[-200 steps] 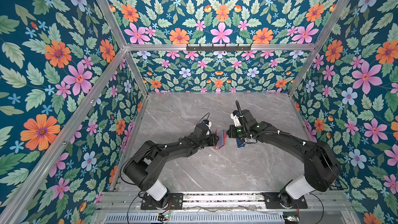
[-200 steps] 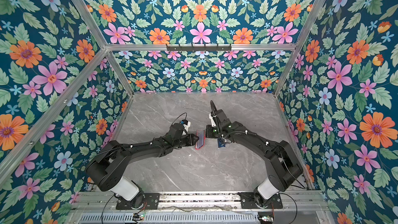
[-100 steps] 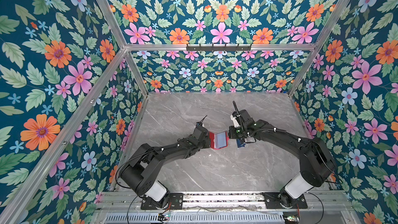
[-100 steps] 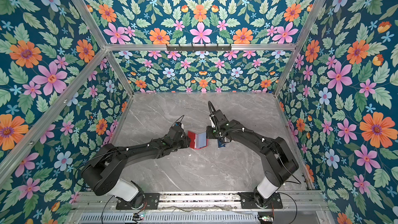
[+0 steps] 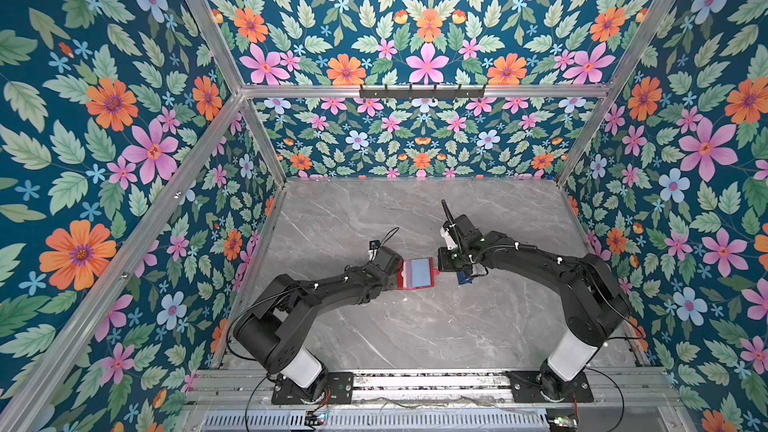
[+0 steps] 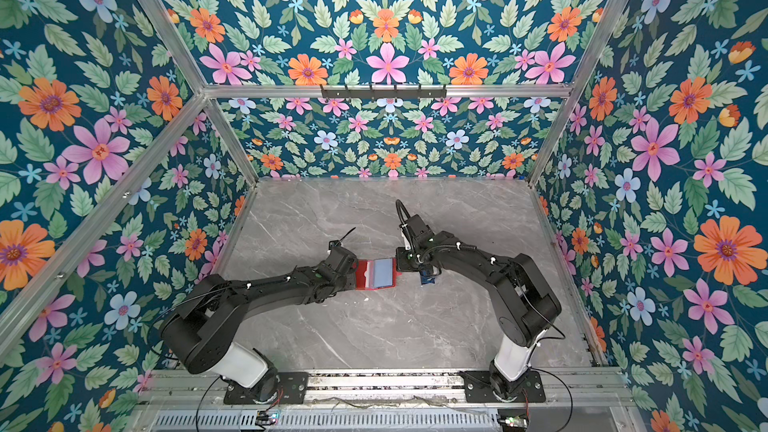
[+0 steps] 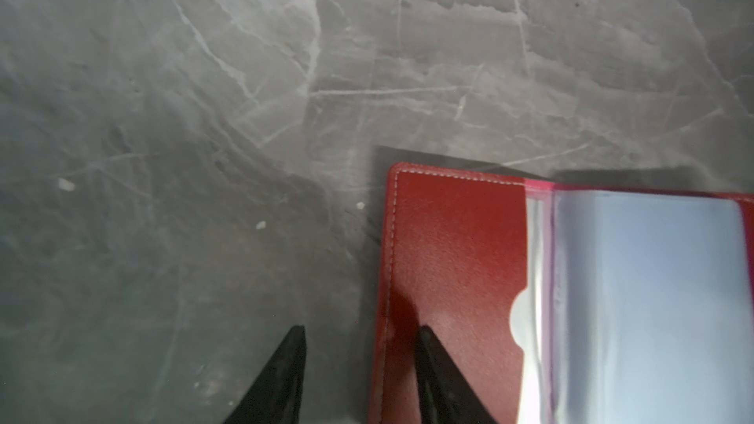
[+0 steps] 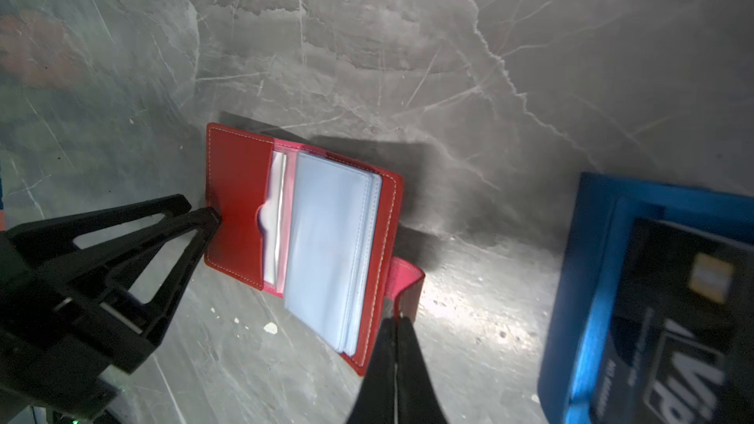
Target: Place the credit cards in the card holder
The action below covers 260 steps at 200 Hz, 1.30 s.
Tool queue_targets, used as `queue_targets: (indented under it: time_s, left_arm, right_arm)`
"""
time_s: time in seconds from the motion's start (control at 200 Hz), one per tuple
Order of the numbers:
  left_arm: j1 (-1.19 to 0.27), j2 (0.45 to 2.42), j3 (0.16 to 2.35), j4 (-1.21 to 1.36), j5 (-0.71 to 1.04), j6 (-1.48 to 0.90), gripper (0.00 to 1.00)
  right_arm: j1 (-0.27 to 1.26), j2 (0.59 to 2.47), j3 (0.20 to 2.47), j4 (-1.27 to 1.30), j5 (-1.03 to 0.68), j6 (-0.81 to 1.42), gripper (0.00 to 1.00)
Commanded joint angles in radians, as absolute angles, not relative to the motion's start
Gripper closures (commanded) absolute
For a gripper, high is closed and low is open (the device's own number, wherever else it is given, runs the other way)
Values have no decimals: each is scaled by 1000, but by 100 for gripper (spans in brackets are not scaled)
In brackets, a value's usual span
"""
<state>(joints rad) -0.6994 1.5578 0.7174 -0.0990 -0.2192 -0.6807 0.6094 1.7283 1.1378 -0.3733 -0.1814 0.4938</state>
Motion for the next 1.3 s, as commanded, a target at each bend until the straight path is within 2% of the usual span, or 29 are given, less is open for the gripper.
queue_targets:
  time_s: [0.0, 0.325, 0.535, 0.745, 0.855, 1.04, 1.295]
  left_arm:
    - [-703, 1526, 736, -133, -270, -637, 53]
    - [-742, 1435, 825, -108, -219, -413, 50]
    - [-749, 1489, 846, -56, -65, -344, 53]
    - [-749, 1561, 864, -144, -212, -417, 65]
    - [-749, 1562, 836, -142, -254, -463, 67]
    - [-747, 1568, 787, -133, -293, -539, 66]
    - [-747, 1573, 779, -123, -274, -570, 58]
  right_arm:
    - [611, 1732, 1137, -357, -204, 506, 100]
    - [611, 1750, 1135, -335, -228, 519, 100]
    - [612, 1763, 1135, -328, -233, 523, 100]
    - [614, 1770, 1139, -334, -233, 523, 100]
    - [618, 1771, 1153, -343, -233, 518, 100]
    - [623, 1768, 1167, -350, -236, 515, 100]
    - [627, 1744, 1173, -341, -264, 517, 100]
